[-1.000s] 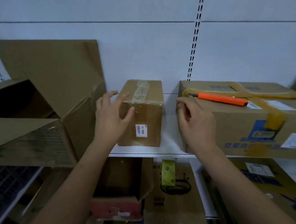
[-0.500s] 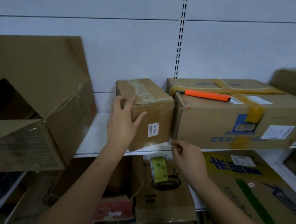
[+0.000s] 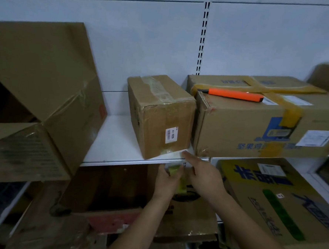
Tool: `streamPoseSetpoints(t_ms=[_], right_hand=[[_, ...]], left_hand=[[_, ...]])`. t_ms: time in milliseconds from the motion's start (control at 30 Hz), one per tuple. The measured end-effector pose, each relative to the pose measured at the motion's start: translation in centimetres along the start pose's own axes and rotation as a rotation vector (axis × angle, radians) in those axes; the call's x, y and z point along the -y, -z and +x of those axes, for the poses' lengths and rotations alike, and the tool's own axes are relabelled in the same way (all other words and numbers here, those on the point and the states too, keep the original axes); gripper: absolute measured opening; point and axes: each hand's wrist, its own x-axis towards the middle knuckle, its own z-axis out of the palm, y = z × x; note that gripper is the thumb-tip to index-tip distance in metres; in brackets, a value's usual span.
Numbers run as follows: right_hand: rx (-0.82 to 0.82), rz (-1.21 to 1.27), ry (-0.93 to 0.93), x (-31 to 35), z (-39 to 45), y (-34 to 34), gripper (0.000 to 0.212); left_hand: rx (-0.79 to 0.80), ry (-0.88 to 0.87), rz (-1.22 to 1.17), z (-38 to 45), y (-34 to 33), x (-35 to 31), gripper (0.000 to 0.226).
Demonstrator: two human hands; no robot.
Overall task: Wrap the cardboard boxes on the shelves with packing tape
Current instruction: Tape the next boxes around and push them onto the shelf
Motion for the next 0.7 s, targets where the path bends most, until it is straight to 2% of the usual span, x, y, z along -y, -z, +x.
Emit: streamPoseSetpoints(t_ms=[100, 267, 333, 400, 467, 500, 567, 600, 700], right_hand=[[0.036, 0.017, -0.025, -0.4, 0.7, 0.6, 0.054], [0.086, -0.014, -0.068, 0.1, 1.5, 1.3, 0.059], [0.088, -0.025, -0.074, 0.2, 1.6, 1.6, 0.057], [0.116, 0.036, -0.072, 0.5, 1.6, 1.8, 0.047], [0.117, 0.352, -0.108, 1.6, 1.2, 2.6, 0.031], [0.141, 0.572, -0.157, 2.5, 0.9, 3.4, 0.037], [0.234, 0.864, -0.221, 4.1, 0.5, 5.0, 0.066], [0.259, 0.916, -0.191, 4.8, 0.3, 5.6, 0.075], [0.156, 0.822, 0.086, 5.9, -0.1, 6.4, 0.074]], left_hand=[[0.021, 0.093, 0.017, 0.1, 0.7, -0.4, 0.021], [0.147, 0.424, -0.337, -0.6, 2.9, -5.4, 0.021], [0.232, 0.454, -0.3, -2.0, 4.6, -7.4, 0.019], [0.35, 0.374, -0.151, -3.7, 6.0, -8.8, 0.012], [0.392, 0.2, 0.047, -4.9, 6.5, -9.4, 0.019], [0.364, 0.107, 0.135, -5.1, 6.4, -9.5, 0.021], [0.292, -0.083, 0.28, -5.0, 6.3, -9.8, 0.019], [0.261, -0.171, 0.351, -4.8, 6.4, -9.9, 0.019], [0.225, -0.358, 0.563, -4.1, 6.5, -10.6, 0.016]])
